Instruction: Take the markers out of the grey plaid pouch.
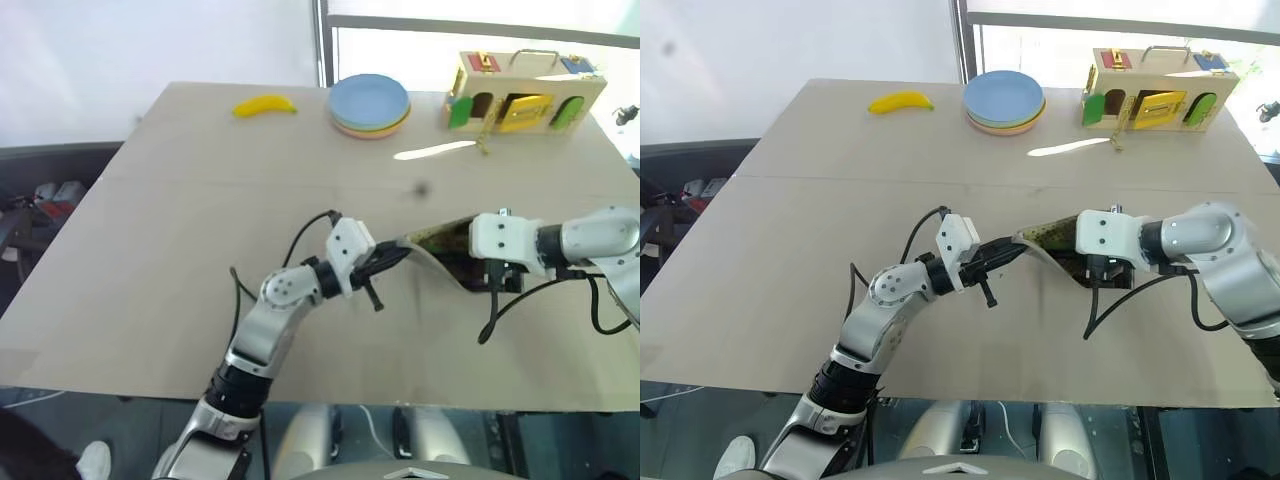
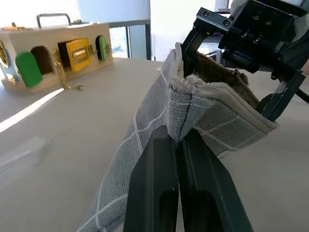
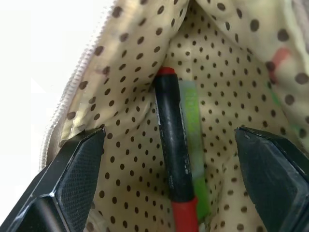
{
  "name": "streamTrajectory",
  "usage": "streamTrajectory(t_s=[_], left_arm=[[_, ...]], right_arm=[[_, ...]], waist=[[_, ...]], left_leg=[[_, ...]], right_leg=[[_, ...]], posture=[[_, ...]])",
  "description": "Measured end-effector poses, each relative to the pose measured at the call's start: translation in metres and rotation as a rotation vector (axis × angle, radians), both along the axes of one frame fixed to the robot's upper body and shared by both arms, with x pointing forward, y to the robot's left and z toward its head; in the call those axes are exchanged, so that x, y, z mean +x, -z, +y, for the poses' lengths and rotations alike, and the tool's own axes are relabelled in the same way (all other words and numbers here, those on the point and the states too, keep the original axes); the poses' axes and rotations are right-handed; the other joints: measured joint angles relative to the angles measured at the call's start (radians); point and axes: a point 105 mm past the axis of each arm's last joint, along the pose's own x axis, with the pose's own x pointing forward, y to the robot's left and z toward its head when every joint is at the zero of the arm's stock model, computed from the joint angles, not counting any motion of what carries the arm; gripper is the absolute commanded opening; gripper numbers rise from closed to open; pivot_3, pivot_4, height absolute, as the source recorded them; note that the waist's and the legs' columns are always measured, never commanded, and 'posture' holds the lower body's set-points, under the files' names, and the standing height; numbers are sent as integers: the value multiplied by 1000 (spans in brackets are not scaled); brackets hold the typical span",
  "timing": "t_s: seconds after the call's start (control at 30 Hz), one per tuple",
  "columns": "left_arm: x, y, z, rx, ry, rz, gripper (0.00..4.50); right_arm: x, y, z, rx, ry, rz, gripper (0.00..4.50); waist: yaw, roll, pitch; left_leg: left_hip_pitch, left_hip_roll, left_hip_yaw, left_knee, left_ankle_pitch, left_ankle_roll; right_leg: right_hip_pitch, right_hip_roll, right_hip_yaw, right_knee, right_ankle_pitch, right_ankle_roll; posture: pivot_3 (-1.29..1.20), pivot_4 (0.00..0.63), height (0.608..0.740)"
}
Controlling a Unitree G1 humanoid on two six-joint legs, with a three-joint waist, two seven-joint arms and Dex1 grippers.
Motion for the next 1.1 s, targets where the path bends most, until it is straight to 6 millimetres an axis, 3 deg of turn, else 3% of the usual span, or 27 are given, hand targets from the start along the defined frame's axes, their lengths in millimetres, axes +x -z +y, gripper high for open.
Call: streamTrajectory(t_s=[0.37, 0.57, 0.8, 1.03, 1.07, 1.1], left_arm=[[-18, 7, 1, -81, 119, 242, 0], [-12, 26, 6, -33, 117, 272, 0], [-7, 39, -2, 42, 124, 208, 0], [-4, 41, -5, 34, 112, 209, 0], [-4, 42, -5, 33, 112, 211, 0], [-3, 42, -5, 33, 110, 212, 0]], right_arm=[[-14, -14, 4, -108, -47, 75, 4364], [8, 21, 12, -198, -81, 85, 4364], [22, 37, -3, -307, -110, 45, 4364], [22, 38, -9, -369, -171, 1, 4364], [23, 38, -10, -385, -184, -14, 3839], [25, 39, -13, -402, -188, -26, 3789]], waist=[[-3, 0, 0], [1, 0, 0], [-1, 0, 0], [-1, 0, 0], [-1, 0, 0], [-1, 0, 0]], left_leg=[[-3, 0, -2, 0, 0, 0], [-3, -1, -2, 0, 0, -1], [-1, -1, -1, 0, 1, -1], [-1, -1, -1, 0, 0, -1], [-1, -1, -1, 0, 0, -1], [0, -1, -1, 0, 1, -1]], right_leg=[[-2, -1, -1, -3, 0, 0], [-1, -1, -2, -3, 0, 0], [1, 0, -2, -4, 0, 0], [2, -1, -2, -4, 0, 0], [2, 0, -2, -4, 0, 0], [2, 0, -2, -4, 0, 0]], posture=[[0, 150, 740], [0, 150, 740], [0, 150, 740], [0, 150, 740], [0, 150, 740], [0, 150, 740]])
